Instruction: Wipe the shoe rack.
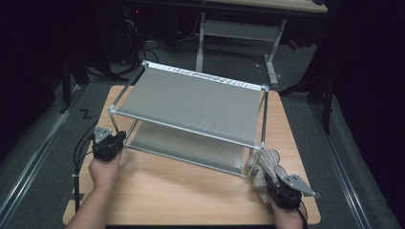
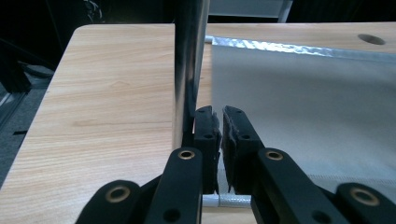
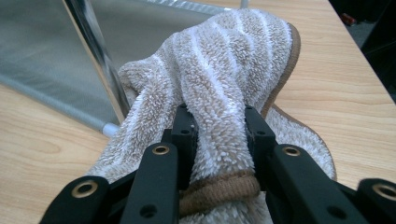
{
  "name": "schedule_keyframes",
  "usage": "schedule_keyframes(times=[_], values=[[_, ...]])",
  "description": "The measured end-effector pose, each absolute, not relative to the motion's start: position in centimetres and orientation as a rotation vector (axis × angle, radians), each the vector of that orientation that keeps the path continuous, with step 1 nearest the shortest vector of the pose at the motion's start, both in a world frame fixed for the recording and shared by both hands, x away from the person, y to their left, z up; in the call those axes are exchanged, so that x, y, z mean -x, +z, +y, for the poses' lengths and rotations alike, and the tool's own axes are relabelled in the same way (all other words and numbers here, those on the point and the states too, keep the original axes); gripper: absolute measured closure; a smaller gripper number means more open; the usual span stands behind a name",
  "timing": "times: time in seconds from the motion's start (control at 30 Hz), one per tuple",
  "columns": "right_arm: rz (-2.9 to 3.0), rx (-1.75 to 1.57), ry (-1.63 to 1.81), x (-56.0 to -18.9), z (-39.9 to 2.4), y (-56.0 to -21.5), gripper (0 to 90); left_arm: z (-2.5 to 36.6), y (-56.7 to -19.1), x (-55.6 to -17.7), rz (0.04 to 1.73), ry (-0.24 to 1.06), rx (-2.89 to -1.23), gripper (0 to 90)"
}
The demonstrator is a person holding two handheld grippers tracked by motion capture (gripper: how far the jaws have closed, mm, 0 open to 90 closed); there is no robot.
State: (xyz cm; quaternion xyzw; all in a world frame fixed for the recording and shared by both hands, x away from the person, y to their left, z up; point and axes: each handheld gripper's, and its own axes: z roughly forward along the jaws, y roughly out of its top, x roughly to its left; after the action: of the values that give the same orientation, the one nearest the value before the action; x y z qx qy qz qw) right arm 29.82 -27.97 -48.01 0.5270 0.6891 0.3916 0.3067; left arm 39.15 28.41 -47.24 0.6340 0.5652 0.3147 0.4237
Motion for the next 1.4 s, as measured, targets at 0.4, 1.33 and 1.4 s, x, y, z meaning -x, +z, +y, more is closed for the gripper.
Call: schedule_keyframes(times=[0.4, 1.33, 1.4], values=[[1.903, -1.334, 1.053, -29.4, -26.1, -48.3, 71.9, 26.1, -47.0, -35.1, 1.308, 0.679, -1.567, 74.4], [2.083, -1.138, 1.082, -30.2, -21.9, -47.9, 71.8, 19.7, -50.0, -35.8, 1.291, 0.650, -1.887, 60.5], [2.098, -1.120, 1.071, -31.1, -21.4, -47.8, 71.7, 19.3, -50.3, -36.2, 1.296, 0.660, -1.915, 60.3]])
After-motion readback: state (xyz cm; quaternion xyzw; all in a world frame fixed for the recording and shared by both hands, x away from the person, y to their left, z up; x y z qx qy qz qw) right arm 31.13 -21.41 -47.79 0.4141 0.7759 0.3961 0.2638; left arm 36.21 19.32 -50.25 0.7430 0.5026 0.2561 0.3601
